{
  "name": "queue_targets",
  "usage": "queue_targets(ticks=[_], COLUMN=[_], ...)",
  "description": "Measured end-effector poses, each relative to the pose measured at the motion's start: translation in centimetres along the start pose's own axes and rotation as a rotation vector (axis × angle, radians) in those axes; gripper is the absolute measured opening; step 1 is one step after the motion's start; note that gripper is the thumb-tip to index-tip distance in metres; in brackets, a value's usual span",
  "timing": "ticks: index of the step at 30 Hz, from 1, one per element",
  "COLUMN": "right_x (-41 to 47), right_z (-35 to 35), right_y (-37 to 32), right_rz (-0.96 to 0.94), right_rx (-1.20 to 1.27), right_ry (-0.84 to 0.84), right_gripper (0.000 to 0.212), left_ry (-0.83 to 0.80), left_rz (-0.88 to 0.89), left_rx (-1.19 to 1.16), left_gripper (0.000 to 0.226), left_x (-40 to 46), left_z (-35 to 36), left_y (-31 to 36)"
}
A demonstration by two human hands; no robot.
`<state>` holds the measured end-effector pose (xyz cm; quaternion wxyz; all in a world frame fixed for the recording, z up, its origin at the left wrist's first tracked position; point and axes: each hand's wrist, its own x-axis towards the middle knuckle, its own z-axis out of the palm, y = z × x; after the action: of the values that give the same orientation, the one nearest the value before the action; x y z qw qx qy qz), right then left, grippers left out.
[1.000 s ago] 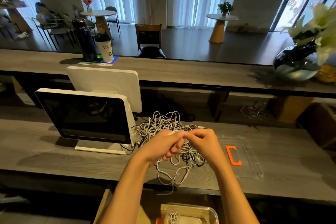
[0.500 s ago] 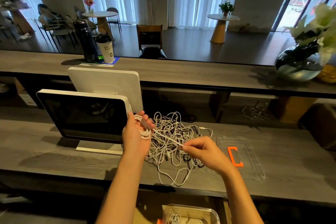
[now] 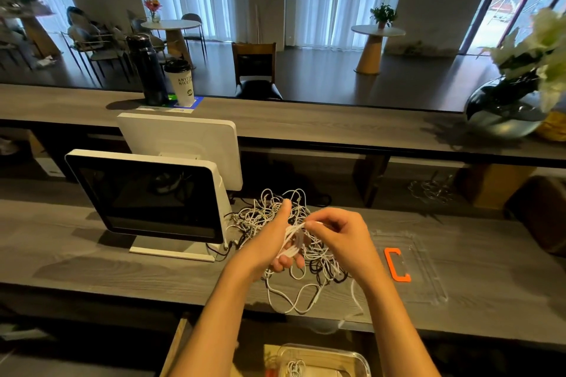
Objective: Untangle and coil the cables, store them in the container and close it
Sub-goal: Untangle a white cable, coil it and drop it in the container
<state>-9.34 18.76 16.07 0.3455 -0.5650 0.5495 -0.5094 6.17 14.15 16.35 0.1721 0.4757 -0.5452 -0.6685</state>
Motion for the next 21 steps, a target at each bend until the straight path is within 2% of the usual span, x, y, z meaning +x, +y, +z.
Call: queue_targets(ticks=[5, 8, 10, 17, 19, 21], right_x=[0.0, -0.1, -0.2, -0.3, -0.2, 0.1], right_z=[1.4, 2.7, 3.6, 4.1, 3.9, 3.1], right_y=[0.6, 0.7, 0.7, 0.7, 0.6, 0.6], right_rz=[0.040, 0.071, 0.094, 0.016, -0.002, 0.005], right_rx=[-0.171, -0.274, -0.248, -0.142, -0.123, -0.090], right_ry=[0.038, 0.088, 0.099, 0.157, 0.174, 0.164], right_gripper=[0.014, 0.016, 0.019, 0.018, 0.016, 0.011], left_ry=[-0.074, -0.102, -0.128, -0.182, -0.185, -0.150], left_rz=[0.002, -0.013, -0.020, 0.047, 0.118, 0.194], left_rx=[-0.199, -0.273, -0.303, -0.342, -0.263, -0.139], left_gripper=[0.076, 0.080, 0.082, 0.084, 0.077, 0.058], left_x=[-0.2, -0.1, -0.1, -0.1, -0.1, -0.2], left_z=[0.6, 0.8, 0.9, 0.5, 0.4, -0.4], left_y=[0.4, 0.6, 0.6, 0.5, 0.5, 0.4])
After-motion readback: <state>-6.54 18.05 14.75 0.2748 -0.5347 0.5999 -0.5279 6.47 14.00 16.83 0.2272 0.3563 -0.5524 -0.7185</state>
